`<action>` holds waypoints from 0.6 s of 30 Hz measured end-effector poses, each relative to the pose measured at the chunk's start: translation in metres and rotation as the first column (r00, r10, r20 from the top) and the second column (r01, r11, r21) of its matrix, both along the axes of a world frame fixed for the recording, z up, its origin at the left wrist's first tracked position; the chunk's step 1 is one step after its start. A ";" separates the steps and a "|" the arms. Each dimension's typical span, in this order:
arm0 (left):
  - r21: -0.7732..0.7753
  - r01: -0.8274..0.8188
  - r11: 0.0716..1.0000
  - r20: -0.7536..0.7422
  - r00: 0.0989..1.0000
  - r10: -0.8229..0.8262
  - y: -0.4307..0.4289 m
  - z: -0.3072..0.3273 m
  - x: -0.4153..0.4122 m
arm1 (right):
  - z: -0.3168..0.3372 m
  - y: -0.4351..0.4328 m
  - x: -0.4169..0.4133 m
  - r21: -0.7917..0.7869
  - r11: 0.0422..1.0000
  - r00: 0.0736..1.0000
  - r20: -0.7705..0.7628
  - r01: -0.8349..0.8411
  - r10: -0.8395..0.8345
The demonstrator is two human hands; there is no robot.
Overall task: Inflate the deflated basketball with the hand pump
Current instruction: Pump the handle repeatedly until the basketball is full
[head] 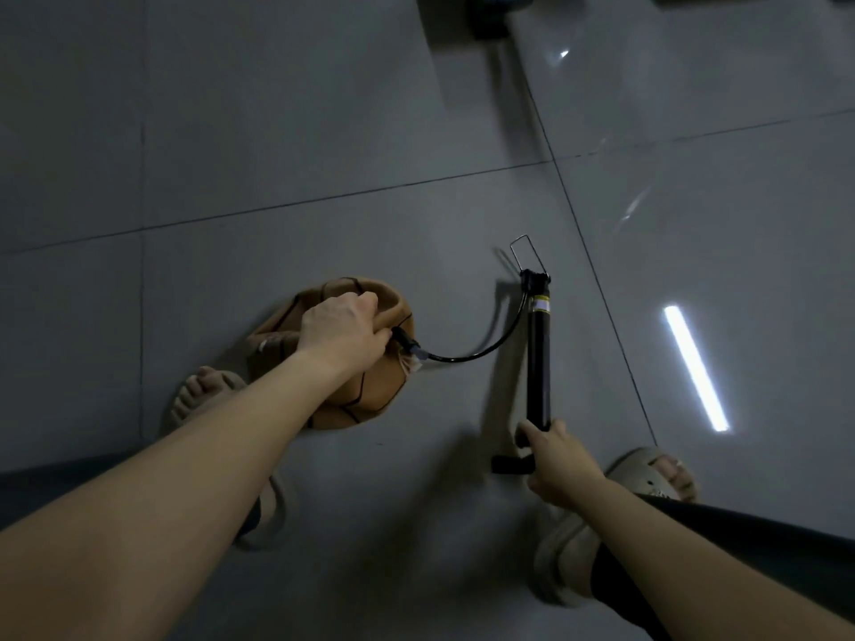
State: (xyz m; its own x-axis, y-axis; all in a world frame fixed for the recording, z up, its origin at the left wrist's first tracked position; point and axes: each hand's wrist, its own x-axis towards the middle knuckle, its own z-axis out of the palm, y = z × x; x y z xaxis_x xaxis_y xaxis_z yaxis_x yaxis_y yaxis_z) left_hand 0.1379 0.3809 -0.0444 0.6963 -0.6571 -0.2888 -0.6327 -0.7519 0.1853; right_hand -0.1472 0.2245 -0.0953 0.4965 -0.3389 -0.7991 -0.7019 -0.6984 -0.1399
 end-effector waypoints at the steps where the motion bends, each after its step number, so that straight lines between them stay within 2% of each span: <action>1: -0.001 0.001 1.000 0.012 1.000 -0.001 -0.001 0.000 -0.002 | 0.009 0.000 0.005 0.016 1.000 1.000 0.030 0.005 -0.006; 7: 0.067 0.038 0.997 0.006 0.999 -0.039 0.000 0.009 -0.023 | 0.093 -0.005 0.059 0.110 0.988 0.982 0.140 0.109 -0.124; 11: 0.159 0.073 0.985 -0.059 0.996 -0.064 0.001 0.026 -0.032 | 0.157 -0.027 0.091 0.301 0.898 0.917 0.139 0.322 -0.375; 16: 0.228 0.136 0.964 -0.097 0.988 -0.116 -0.002 0.053 -0.034 | 0.206 -0.054 0.087 0.294 0.875 0.880 0.167 0.385 -0.444; 18: 0.226 0.151 0.962 -0.167 0.979 -0.115 -0.010 0.067 -0.034 | 0.213 -0.056 0.080 0.305 0.848 0.858 0.147 0.434 -0.492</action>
State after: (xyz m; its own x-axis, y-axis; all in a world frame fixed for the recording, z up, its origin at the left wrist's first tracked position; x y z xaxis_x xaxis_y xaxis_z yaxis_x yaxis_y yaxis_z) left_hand 0.1044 0.3712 0.0230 0.5432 -0.6413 -0.5420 -0.7083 -0.6966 0.1142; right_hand -0.0668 0.1681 0.1178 0.4980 -0.3738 -0.7825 -0.8672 -0.2186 -0.4475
